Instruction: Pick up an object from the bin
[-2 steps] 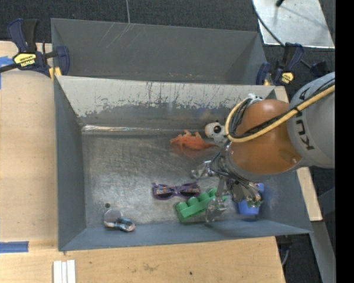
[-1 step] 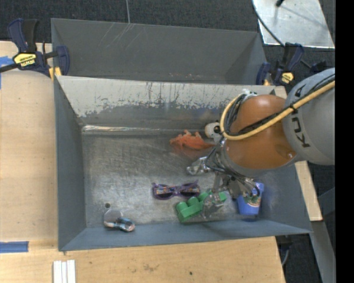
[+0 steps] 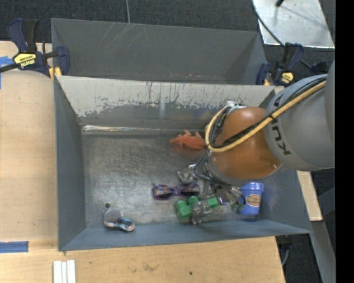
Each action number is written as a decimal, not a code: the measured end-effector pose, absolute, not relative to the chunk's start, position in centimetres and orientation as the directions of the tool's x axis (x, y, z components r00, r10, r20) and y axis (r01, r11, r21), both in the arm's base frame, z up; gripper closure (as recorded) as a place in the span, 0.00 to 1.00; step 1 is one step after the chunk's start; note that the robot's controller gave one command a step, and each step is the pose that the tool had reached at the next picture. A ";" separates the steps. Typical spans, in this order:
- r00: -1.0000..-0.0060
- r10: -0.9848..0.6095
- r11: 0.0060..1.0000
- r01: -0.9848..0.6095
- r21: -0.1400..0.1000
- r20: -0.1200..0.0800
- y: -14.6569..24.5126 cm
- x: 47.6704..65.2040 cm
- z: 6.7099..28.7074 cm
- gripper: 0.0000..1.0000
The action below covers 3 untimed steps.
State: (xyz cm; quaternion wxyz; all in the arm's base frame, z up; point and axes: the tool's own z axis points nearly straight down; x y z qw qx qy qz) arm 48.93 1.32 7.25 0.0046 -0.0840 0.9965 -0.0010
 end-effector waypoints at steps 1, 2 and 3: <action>-0.998 -0.055 0.998 -0.056 0.004 -0.023 0.8 49.5 7.6 1.00; -0.998 -0.055 0.998 -0.056 0.004 -0.023 0.8 49.5 7.6 1.00; -0.998 -0.055 0.998 -0.056 0.004 -0.020 0.9 49.5 7.8 1.00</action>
Offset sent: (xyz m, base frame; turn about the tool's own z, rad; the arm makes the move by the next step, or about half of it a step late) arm 0.0000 0.0000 0.0000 0.0000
